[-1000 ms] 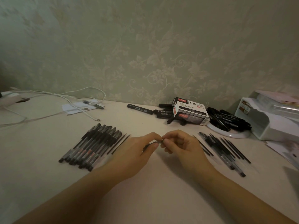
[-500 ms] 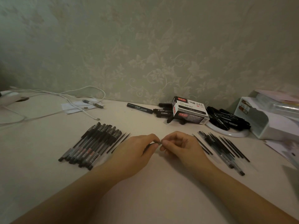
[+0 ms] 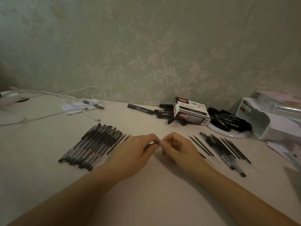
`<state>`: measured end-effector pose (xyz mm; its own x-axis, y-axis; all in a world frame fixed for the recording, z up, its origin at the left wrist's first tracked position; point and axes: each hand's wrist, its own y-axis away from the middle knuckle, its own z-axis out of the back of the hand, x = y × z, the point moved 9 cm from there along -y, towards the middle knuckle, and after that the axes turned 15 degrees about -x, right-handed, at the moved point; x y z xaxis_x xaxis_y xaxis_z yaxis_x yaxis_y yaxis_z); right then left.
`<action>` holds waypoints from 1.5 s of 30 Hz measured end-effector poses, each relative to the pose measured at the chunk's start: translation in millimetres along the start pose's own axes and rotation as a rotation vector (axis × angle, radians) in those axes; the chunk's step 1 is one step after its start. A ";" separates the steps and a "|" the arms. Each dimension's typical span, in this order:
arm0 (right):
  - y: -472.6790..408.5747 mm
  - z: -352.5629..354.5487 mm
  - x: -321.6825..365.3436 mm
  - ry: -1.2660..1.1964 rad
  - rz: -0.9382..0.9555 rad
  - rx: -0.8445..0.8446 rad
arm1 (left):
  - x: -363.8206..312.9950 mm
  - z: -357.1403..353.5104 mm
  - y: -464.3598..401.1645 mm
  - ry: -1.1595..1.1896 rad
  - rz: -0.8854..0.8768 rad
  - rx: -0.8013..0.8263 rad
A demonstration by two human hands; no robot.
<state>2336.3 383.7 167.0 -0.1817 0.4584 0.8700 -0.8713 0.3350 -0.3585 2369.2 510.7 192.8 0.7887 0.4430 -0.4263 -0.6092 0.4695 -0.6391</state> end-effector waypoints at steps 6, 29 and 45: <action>-1.2 -0.5 0.0 -0.024 0.007 0.015 | -3.4 0.1 0.6 0.015 -0.009 0.004; -0.6 -2.3 6.5 0.017 0.042 0.010 | -4.1 -6.7 0.6 0.064 0.022 0.052; 2.8 -3.0 10.5 -0.030 0.057 0.046 | -5.8 -0.5 -0.2 0.114 0.015 0.011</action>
<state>2333.3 391.9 174.1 -0.2447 0.4502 0.8587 -0.8789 0.2709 -0.3925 2364.7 507.6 195.1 0.7835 0.3604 -0.5062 -0.6212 0.4721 -0.6254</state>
